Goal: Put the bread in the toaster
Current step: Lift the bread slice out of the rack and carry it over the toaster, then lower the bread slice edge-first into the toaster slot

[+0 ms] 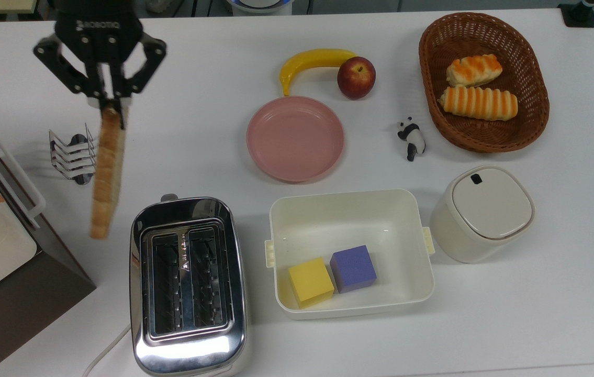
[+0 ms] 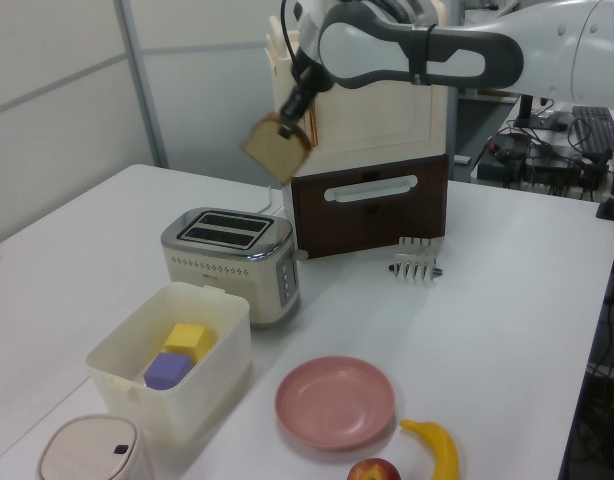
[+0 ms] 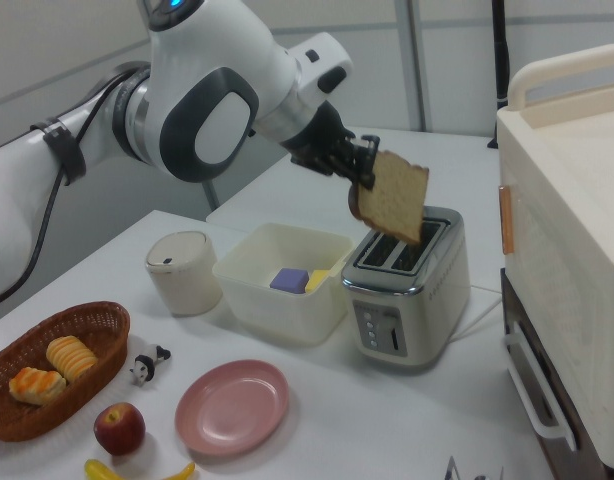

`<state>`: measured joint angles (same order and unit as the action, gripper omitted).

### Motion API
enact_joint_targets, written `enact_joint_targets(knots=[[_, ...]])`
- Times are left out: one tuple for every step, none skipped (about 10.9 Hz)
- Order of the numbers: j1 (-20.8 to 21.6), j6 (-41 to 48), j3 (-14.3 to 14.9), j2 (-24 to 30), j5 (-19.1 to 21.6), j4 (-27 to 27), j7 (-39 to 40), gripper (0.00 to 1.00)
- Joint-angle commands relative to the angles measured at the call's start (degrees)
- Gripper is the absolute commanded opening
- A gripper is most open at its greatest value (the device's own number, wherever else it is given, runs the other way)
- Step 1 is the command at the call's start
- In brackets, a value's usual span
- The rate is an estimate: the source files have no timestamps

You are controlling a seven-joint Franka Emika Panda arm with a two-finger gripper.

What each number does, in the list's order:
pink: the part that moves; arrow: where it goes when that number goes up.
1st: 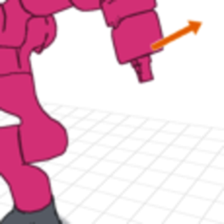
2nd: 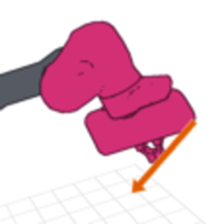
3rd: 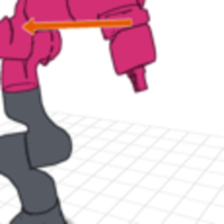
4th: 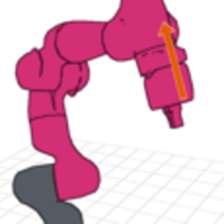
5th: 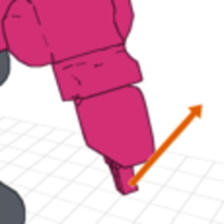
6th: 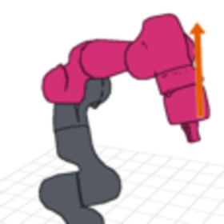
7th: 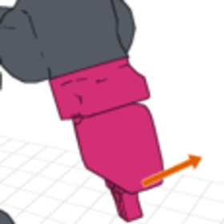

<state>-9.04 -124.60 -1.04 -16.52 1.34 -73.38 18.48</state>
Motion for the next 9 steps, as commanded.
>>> enact_joint_targets(knots=[[3.49, -8.09, 0.25, -1.22, 2.00, -1.94, -5.46, 0.00], [4.37, -8.55, 0.25, -2.54, 2.00, -1.94, -6.78, 0.00], [4.99, -8.55, 0.25, -3.68, 2.00, -1.94, -7.84, 0.00], [5.86, -8.55, 0.33, -5.17, 2.00, -2.03, -9.07, 0.00], [6.74, -8.55, 0.33, -6.06, 1.91, -1.94, -9.95, 0.00], [6.75, -8.55, 0.33, -6.15, 2.17, -2.03, -10.04, 0.00], [6.93, -8.55, 0.33, -6.24, 2.26, -2.29, -10.05, 0.00], [6.93, -8.55, 0.33, -6.24, 2.26, -3.33, -10.05, 0.00], [6.93, -8.55, 0.33, -6.41, 2.26, -3.52, -10.05, 0.00]])
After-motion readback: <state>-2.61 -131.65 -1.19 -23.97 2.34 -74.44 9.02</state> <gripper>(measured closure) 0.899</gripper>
